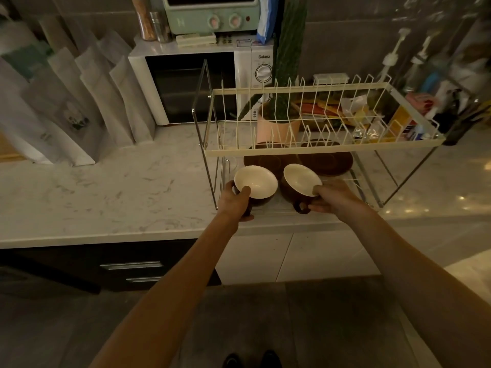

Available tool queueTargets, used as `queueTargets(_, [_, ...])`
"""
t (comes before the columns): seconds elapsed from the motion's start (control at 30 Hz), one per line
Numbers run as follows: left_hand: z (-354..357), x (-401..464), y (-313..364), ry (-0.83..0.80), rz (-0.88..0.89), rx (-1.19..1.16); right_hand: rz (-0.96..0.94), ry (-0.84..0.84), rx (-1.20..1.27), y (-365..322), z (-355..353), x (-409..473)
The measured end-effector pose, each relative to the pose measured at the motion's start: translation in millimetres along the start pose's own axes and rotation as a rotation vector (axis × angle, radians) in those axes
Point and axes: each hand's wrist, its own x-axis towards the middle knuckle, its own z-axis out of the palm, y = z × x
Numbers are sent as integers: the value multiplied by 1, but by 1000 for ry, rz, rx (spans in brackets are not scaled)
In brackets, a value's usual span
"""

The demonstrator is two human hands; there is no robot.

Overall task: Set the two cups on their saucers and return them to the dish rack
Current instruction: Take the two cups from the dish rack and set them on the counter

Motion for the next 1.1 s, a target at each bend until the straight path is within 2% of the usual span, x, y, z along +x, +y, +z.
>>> queueTargets(0.13, [0, -1, -1, 10, -2, -19, 45, 8, 46, 1, -1, 1])
queueTargets(0.63, [-7, -30, 3, -38, 56, 12, -110, 169, -30, -2, -12, -25])
queueTargets(0.9, [-25, -62, -14, -71, 55, 40, -186, 119, -173, 4, -15, -55])
queueTargets(1.1, [-50, -85, -30, -4, 54, 23, -222, 46, -259, 10, 0, -66])
